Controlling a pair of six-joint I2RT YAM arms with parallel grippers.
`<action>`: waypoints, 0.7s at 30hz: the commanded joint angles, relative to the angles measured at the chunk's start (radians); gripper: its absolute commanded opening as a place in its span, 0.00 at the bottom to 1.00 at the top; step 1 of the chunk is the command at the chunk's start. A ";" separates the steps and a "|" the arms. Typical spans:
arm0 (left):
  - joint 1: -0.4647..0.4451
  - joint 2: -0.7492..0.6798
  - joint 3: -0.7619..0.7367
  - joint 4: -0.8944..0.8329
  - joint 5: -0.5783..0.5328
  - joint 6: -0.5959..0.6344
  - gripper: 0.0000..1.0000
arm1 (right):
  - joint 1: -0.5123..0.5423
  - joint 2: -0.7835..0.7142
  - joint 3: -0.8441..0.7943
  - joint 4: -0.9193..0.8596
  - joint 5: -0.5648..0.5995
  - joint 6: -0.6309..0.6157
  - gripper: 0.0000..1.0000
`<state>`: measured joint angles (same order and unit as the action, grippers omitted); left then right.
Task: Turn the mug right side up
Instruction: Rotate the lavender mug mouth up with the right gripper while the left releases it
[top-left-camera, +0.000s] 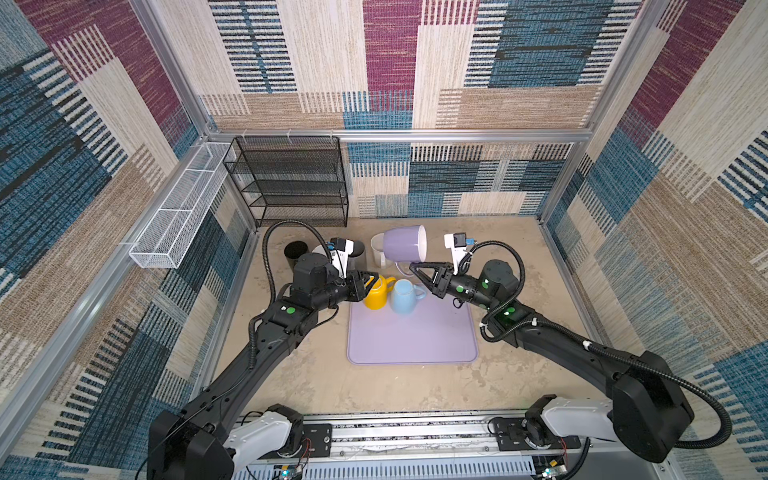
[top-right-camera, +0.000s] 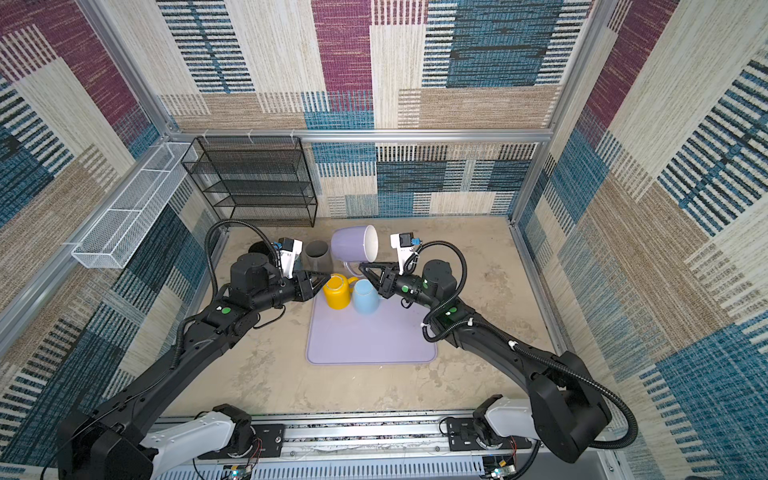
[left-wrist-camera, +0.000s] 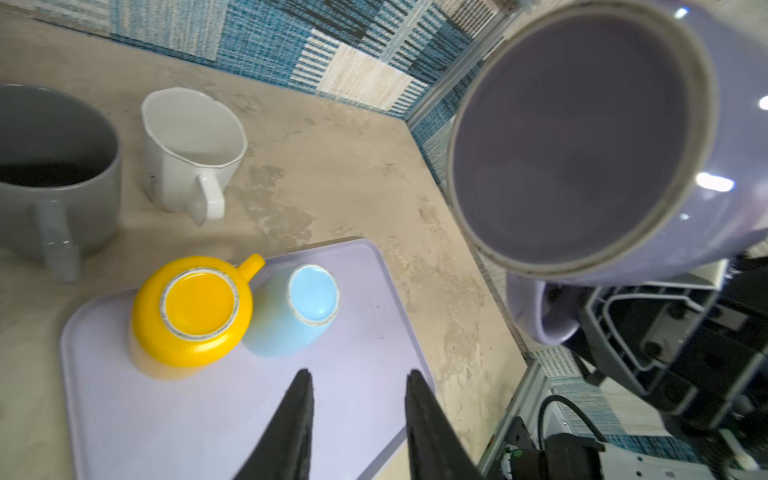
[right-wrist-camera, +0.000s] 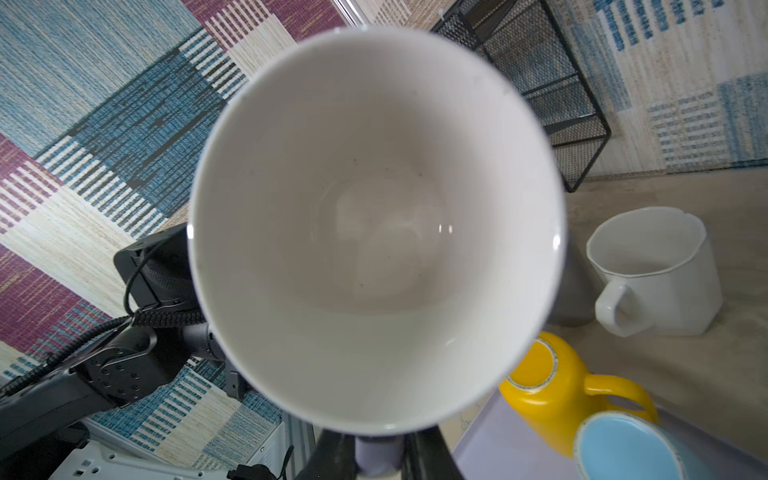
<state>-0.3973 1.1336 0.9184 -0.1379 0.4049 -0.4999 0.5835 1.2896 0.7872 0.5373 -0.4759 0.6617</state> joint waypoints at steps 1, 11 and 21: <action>0.000 0.013 0.025 -0.108 -0.116 0.062 0.33 | 0.001 -0.010 0.029 -0.018 0.081 -0.059 0.00; -0.003 0.013 0.028 -0.155 -0.214 0.082 0.30 | 0.001 0.009 0.147 -0.313 0.300 -0.187 0.00; -0.004 0.008 0.026 -0.157 -0.207 0.089 0.24 | -0.013 0.129 0.326 -0.552 0.426 -0.257 0.00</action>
<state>-0.4011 1.1419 0.9371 -0.2810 0.2131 -0.4648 0.5755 1.3975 1.0752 0.0074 -0.1020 0.4419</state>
